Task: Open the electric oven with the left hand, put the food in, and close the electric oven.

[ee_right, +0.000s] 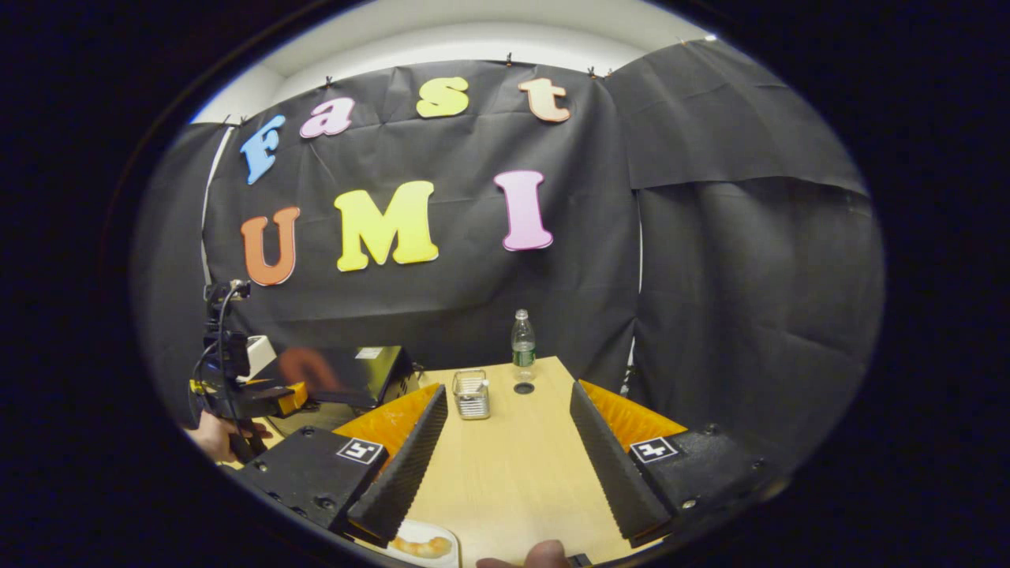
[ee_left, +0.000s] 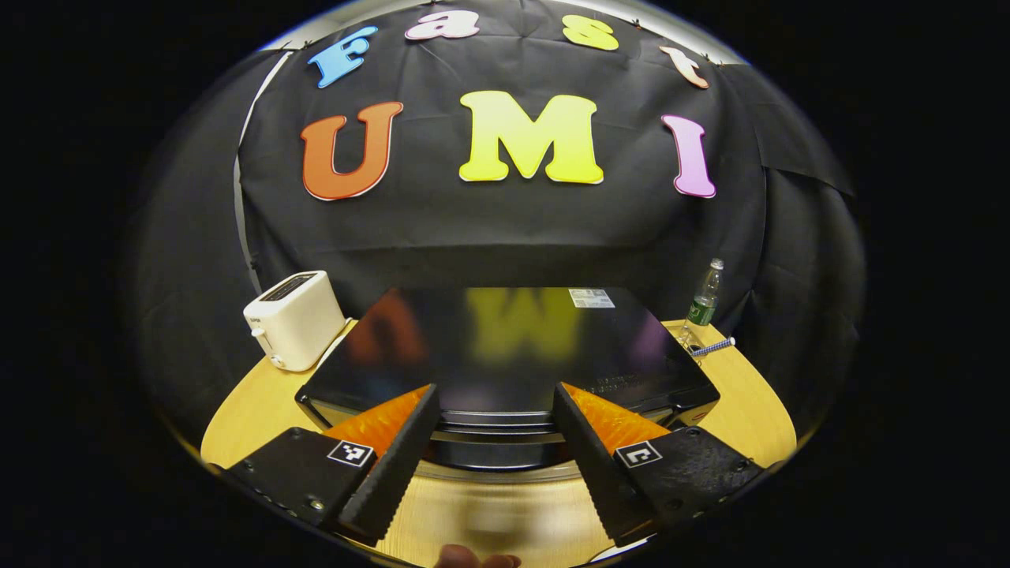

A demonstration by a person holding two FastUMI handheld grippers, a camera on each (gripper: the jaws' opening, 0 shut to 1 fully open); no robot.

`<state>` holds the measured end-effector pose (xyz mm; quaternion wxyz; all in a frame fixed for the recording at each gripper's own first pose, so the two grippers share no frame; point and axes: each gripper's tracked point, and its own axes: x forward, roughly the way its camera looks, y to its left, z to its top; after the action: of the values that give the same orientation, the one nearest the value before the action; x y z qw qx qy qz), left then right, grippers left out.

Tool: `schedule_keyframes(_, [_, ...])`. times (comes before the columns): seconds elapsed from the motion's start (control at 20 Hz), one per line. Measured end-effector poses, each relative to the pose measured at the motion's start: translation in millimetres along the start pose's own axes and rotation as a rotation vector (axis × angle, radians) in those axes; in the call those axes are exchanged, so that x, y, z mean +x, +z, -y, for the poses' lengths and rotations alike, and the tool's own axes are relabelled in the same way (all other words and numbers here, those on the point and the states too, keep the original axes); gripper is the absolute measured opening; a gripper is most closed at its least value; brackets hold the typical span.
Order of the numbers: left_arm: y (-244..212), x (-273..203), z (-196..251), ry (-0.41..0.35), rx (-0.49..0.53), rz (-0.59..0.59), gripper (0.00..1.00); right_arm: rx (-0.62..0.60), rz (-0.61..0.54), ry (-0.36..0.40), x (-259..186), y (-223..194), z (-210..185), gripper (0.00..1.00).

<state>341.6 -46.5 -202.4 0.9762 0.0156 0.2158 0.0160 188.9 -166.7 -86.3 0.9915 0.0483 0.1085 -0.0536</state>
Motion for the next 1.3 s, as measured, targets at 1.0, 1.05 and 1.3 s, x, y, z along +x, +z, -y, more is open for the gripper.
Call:
schedule_keyframes(1.0, [-104, -69, -1, -0.026, -0.078, -0.262, 0.96, -0.022, 0.008, 0.043, -31, -3, -31, 0.99])
schedule_keyframes(1.05, [-116, -76, -1, -0.028, -0.093, -0.28, 0.96, -0.028, 0.01, 0.041, -34, -3, -30, 0.99])
schedule_keyframes(1.3, [-156, -89, 0, -0.053, -0.124, -0.348, 0.95, -0.047, -0.035, 0.044, -41, -18, -35, 0.97])
